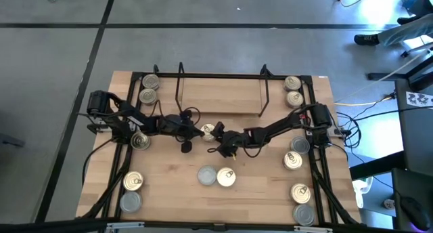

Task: Stack canned seafood by type on shelf
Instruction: Put the blue pink tuna can on the shelf

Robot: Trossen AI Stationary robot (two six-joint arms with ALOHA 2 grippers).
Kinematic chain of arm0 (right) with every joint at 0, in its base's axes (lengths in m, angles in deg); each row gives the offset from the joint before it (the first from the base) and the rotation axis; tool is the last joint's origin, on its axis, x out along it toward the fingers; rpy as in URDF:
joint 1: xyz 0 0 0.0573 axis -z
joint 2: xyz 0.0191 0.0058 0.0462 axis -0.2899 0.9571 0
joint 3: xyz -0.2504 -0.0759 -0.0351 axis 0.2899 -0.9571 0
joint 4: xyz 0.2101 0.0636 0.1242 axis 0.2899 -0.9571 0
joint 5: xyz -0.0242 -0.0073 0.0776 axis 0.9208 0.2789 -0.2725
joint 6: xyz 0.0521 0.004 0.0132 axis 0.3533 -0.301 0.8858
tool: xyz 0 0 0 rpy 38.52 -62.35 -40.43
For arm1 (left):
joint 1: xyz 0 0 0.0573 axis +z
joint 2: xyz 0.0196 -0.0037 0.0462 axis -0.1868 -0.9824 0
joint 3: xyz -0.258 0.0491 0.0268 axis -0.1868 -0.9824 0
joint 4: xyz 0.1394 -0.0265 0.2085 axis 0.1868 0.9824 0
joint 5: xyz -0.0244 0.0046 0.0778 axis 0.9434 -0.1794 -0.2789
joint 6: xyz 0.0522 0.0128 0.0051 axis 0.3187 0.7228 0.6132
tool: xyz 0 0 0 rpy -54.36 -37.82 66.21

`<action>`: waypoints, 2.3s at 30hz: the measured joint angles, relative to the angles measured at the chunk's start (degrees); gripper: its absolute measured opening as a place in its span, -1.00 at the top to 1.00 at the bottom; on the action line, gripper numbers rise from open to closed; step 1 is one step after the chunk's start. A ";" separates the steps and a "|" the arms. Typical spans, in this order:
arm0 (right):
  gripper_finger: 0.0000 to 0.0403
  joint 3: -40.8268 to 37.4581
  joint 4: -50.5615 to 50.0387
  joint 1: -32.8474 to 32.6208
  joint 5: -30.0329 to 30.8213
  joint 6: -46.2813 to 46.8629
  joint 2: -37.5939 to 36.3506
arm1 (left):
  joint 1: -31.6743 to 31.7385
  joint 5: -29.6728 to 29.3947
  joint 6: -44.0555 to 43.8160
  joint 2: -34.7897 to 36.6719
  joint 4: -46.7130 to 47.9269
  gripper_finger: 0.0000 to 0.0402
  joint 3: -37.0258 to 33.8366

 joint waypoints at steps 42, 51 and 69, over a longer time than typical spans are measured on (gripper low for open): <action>0.01 4.85 0.43 2.63 -0.82 -2.34 2.46 | 0.29 -0.48 -1.20 0.04 -6.29 0.99 -3.58; 0.04 4.85 -3.78 2.52 -0.05 5.71 -1.35 | 0.17 -0.22 -2.40 1.60 -7.83 0.98 -3.53; 0.08 4.61 -40.21 1.99 12.61 31.68 -27.08 | -3.15 -6.04 -4.24 16.29 13.98 0.99 0.65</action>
